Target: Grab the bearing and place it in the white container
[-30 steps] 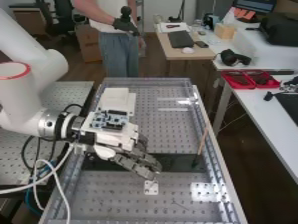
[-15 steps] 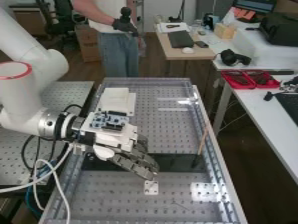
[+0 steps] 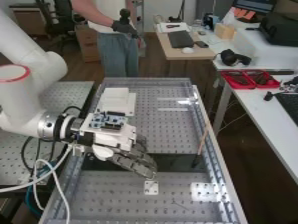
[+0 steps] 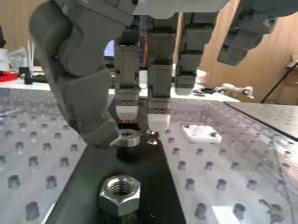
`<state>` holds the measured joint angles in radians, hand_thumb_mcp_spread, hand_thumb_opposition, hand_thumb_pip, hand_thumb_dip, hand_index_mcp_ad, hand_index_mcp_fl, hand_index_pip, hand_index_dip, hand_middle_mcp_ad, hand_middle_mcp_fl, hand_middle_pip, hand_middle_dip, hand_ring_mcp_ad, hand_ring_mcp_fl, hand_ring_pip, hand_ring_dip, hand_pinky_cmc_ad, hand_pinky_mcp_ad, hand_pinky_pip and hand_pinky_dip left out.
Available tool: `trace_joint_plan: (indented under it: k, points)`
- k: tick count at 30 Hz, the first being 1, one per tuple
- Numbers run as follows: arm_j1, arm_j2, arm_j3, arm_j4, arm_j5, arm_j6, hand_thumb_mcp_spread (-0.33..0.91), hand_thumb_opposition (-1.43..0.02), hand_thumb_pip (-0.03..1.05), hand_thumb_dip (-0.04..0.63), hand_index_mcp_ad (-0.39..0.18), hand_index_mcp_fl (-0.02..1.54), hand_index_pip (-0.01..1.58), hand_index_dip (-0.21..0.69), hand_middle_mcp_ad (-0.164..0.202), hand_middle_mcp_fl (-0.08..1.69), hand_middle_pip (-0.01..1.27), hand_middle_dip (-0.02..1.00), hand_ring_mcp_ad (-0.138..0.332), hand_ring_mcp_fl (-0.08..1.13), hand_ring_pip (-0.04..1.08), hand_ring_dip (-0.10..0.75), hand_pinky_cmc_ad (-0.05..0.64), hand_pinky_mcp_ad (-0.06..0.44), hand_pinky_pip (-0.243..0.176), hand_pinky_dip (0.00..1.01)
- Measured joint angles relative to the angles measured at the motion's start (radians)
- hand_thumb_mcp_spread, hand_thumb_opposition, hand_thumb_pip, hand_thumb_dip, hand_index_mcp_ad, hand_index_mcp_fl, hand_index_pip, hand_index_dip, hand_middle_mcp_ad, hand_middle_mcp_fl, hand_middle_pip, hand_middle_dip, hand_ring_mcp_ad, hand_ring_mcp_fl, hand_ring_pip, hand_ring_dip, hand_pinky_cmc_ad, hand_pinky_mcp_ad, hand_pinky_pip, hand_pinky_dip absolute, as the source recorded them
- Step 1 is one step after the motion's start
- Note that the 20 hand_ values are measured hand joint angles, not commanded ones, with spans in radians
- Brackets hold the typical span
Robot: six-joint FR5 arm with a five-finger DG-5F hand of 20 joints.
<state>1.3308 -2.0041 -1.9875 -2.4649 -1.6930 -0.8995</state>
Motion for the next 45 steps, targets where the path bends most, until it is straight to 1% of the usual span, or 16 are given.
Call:
trace_joint_plan:
  k: [2, 11, 12, 13, 16, 18, 23, 24, 26, 32, 37, 38, 45]
  points:
    - [-0.002, -0.001, -0.002, 0.002, -0.002, -0.003, 0.57, -0.82, 0.54, 0.3, -0.068, 0.16, 1.27, 0.113, 0.049, 0.46, 0.7, 0.75, 0.049, 0.23, 0.16, 0.606, 0.298, 0.229, -0.106, 0.17]
    - [-0.007, -0.011, -0.009, 0.031, -0.013, -0.014, 0.58, -0.82, 0.54, 0.3, -0.068, 0.19, 1.29, 0.113, 0.049, 0.46, 0.71, 0.75, 0.049, 0.23, 0.17, 0.606, 0.297, 0.227, -0.096, 0.17]
    - [-0.007, -0.013, -0.011, 0.036, -0.014, -0.013, 0.58, -0.82, 0.54, 0.3, -0.068, 0.21, 1.3, 0.11, 0.049, 0.47, 0.71, 0.75, 0.049, 0.23, 0.18, 0.606, 0.297, 0.227, -0.099, 0.17]
    - [-0.007, -0.013, -0.011, 0.037, -0.014, -0.013, 0.58, -0.82, 0.54, 0.3, -0.068, 0.21, 1.3, 0.113, 0.049, 0.49, 0.71, 0.75, 0.049, 0.23, 0.19, 0.606, 0.297, 0.227, -0.091, 0.17]
    - [-0.004, -0.015, -0.013, 0.041, -0.011, -0.018, 0.58, -0.82, 0.54, 0.3, -0.068, 0.24, 1.32, 0.11, 0.047, 0.51, 0.71, 0.75, 0.051, 0.24, 0.2, 0.606, 0.3, 0.227, -0.091, 0.17]
    - [-0.003, -0.016, -0.013, 0.043, -0.01, -0.019, 0.58, -0.82, 0.54, 0.3, -0.068, 0.24, 1.32, 0.113, 0.051, 0.52, 0.73, 0.75, 0.051, 0.26, 0.2, 0.606, 0.3, 0.227, -0.091, 0.17]
    - [-0.003, -0.02, -0.012, 0.041, -0.008, -0.021, 0.58, -0.82, 0.54, 0.3, -0.065, 0.23, 1.31, 0.105, 0.051, 0.54, 0.75, 0.75, 0.051, 0.26, 0.22, 0.606, 0.3, 0.227, -0.091, 0.17]
    - [-0.003, -0.02, -0.012, 0.041, -0.009, -0.02, 0.58, -0.82, 0.54, 0.3, -0.065, 0.23, 1.31, 0.103, 0.051, 0.54, 0.75, 0.75, 0.051, 0.26, 0.24, 0.606, 0.3, 0.227, -0.091, 0.17]
    - [-0.003, -0.021, -0.011, 0.043, -0.009, -0.016, 0.58, -0.82, 0.54, 0.3, -0.058, 0.25, 1.31, 0.103, 0.047, 0.54, 0.75, 0.75, 0.051, 0.26, 0.24, 0.606, 0.302, 0.227, -0.091, 0.17]
    - [0.001, -0.023, -0.005, 0.043, -0.008, -0.009, 0.58, -0.82, 0.54, 0.3, -0.082, 0.29, 1.32, 0.106, 0.051, 0.54, 0.75, 0.75, 0.052, 0.26, 0.24, 0.606, 0.302, 0.227, -0.091, 0.17]
    - [0.002, -0.023, -0.002, 0.042, -0.009, -0.007, 0.58, -0.82, 0.54, 0.3, -0.084, 0.31, 1.32, 0.103, 0.051, 0.54, 0.75, 0.75, 0.051, 0.26, 0.24, 0.606, 0.302, 0.227, -0.091, 0.17]
    - [0.003, -0.023, -0.001, 0.041, -0.008, -0.007, 0.58, -0.82, 0.54, 0.3, -0.084, 0.31, 1.32, 0.103, 0.044, 0.54, 0.75, 0.75, 0.047, 0.26, 0.24, 0.606, 0.302, 0.23, -0.091, 0.17]
    - [0.002, -0.022, -0.003, 0.037, -0.005, -0.008, 0.58, -0.82, 0.54, 0.3, -0.086, 0.29, 1.32, 0.103, 0.045, 0.55, 0.75, 0.75, 0.047, 0.26, 0.23, 0.606, 0.302, 0.227, -0.093, 0.17]
